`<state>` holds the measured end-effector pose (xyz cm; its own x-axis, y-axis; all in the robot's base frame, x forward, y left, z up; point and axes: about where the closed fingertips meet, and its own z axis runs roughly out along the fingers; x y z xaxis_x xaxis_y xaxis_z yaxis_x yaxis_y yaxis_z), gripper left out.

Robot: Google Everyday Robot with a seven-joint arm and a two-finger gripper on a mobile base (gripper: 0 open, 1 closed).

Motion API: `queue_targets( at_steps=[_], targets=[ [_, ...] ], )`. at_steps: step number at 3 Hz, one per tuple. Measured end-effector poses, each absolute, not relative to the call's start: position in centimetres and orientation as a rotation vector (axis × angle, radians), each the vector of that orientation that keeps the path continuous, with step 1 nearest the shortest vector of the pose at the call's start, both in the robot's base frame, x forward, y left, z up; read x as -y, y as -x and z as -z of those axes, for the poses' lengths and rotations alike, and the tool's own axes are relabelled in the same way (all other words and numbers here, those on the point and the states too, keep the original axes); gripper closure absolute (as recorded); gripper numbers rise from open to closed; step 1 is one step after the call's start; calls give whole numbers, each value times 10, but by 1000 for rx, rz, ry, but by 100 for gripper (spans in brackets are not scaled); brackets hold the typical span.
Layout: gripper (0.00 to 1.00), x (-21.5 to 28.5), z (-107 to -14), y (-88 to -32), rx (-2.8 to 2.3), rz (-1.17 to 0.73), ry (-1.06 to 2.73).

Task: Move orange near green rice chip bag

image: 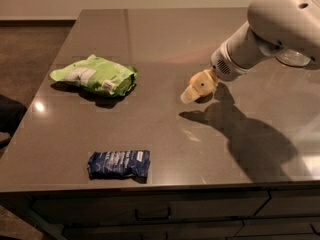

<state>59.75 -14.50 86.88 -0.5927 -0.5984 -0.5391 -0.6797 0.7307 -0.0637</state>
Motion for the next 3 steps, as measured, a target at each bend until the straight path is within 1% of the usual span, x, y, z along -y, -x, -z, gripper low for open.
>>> queue_targets(
  at_steps=[1,3],
  targets=[
    [18,139,-863,-603,-2373,-237,983],
    [64,128,-863,-605,-2355,-258,1056]
  ],
)
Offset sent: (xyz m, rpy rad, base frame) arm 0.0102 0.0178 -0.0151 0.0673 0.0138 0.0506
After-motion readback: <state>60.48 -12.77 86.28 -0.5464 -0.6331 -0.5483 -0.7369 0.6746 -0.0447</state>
